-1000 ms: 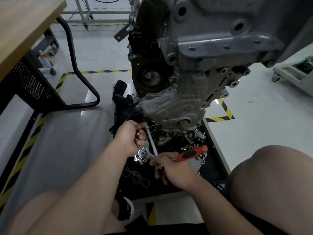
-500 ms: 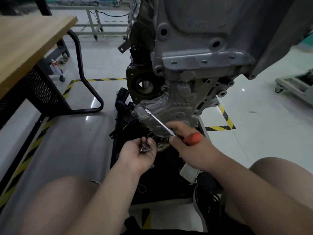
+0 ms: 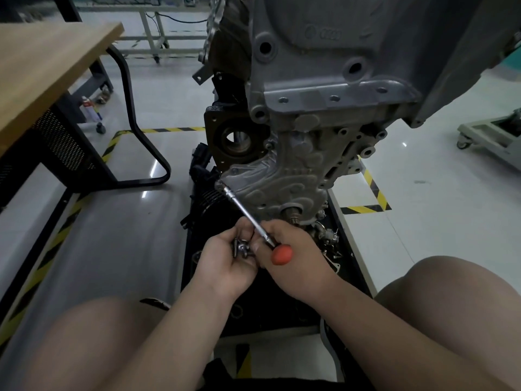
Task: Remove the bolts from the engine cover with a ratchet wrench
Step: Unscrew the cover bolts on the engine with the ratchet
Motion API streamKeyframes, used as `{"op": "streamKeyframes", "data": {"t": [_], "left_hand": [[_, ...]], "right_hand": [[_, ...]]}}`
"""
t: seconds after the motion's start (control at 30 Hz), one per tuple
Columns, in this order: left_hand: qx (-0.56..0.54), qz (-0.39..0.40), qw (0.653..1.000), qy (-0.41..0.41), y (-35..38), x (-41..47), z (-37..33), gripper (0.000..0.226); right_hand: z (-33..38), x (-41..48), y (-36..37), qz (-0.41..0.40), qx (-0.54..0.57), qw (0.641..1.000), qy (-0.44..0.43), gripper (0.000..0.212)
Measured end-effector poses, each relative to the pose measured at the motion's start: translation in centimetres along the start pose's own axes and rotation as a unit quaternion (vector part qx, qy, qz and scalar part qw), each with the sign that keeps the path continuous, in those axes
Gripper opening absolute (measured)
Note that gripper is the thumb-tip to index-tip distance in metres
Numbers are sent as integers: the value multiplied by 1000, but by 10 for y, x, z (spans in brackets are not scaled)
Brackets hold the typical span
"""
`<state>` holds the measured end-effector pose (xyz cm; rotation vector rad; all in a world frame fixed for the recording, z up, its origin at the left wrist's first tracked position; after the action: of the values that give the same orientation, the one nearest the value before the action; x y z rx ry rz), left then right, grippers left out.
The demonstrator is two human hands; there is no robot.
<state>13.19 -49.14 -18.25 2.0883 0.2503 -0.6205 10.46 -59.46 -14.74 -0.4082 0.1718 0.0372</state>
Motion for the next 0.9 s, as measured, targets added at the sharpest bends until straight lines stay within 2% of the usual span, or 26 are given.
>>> {"op": "streamKeyframes", "data": {"t": [0.07,0.27,0.4,0.5,0.6,0.73,0.83,0.9], "left_hand": [[5,8,1000,-3,-3,0,0,39],[-26,41,998,-40,-2,-1,-3,28],[-27,41,995,-88,-2,-2,7,19],[-1,17,996,-91,-7,6,10,19],[36,-5,996,-81,-11,16,10,24],[112,40,991,-68,-13,18,12,39],[132,96,986,-40,-8,12,10,17],[158,86,982,-48,-12,17,9,28]], "right_hand": [[0,-1,5,6,-16,1000,-8,14],[4,0,1,-29,-17,998,-46,24],[4,11,3,-25,-80,995,-49,19],[3,16,8,-11,-151,986,-69,29],[0,23,12,-12,-173,984,-41,31],[-7,35,15,-10,-179,984,9,33],[-14,40,18,0,-147,988,43,28],[-16,41,17,-1,-80,995,65,23]]}}
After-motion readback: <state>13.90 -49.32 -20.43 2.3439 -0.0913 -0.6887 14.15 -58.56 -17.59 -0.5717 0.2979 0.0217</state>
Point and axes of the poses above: each hand's wrist, its own x-axis towards the middle knuckle, its own y-axis out of the palm, z = x × y, the point moved 4 cm from there along x, towards the middle knuckle, and after that the axes turned 14 degrees about y, right-handed, at the moved point
